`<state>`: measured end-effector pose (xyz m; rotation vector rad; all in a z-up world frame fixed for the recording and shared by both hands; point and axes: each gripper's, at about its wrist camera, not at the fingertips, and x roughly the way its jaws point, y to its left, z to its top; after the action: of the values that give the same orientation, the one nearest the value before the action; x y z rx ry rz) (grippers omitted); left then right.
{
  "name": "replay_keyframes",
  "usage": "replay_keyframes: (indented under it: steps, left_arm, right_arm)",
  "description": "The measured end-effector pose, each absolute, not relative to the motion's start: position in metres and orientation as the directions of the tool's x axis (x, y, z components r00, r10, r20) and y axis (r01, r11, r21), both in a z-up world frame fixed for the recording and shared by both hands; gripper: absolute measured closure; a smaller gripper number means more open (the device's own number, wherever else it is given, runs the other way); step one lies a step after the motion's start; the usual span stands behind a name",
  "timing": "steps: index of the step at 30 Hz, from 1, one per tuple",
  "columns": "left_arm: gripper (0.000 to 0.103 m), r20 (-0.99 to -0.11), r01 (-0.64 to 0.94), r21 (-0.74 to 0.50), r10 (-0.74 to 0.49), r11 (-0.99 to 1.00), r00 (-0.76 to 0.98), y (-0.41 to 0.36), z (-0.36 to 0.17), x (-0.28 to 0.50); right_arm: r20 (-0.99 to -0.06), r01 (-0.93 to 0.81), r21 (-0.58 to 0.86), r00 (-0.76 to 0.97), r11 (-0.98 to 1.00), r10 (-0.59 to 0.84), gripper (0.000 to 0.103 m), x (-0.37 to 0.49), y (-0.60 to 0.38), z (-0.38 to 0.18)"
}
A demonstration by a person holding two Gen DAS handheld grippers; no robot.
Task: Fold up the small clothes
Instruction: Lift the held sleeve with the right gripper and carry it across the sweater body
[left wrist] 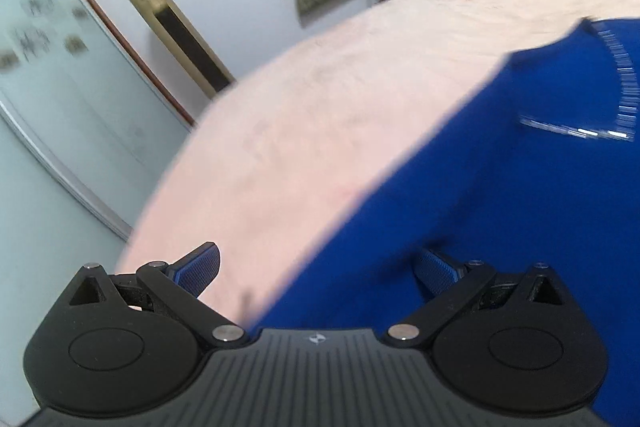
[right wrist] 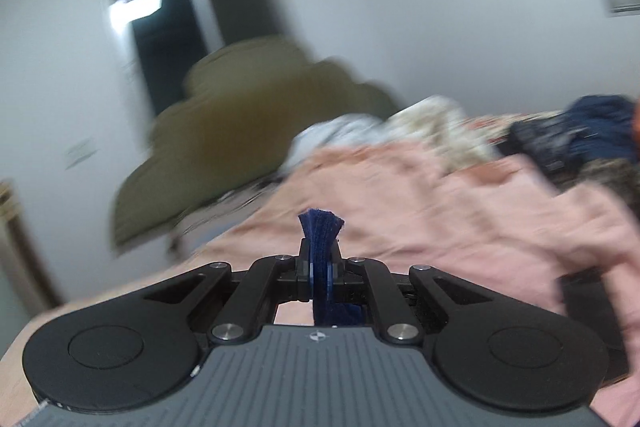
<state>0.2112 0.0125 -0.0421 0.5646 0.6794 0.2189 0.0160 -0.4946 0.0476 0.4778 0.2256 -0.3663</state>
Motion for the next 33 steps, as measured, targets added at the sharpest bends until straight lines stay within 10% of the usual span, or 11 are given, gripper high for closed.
replay_keyframes:
  steps: [17, 33]
  left_arm:
    - [0.0, -0.543, -0.222, 0.455, 0.466, 0.863, 0.698, 0.054, -0.035, 0.339]
    - [0.0, -0.728, -0.01, 0.153, 0.119, 0.988, 0.675, 0.018, -0.022, 0.207]
  right_arm:
    - [-0.423, 0.216, 0.385, 0.905, 0.897, -0.037, 0.092, 0.067, -0.405, 0.026]
    - [-0.442, 0.189, 0.35, 0.897, 0.918, -0.016, 0.092, 0.101, -0.349, 0.015]
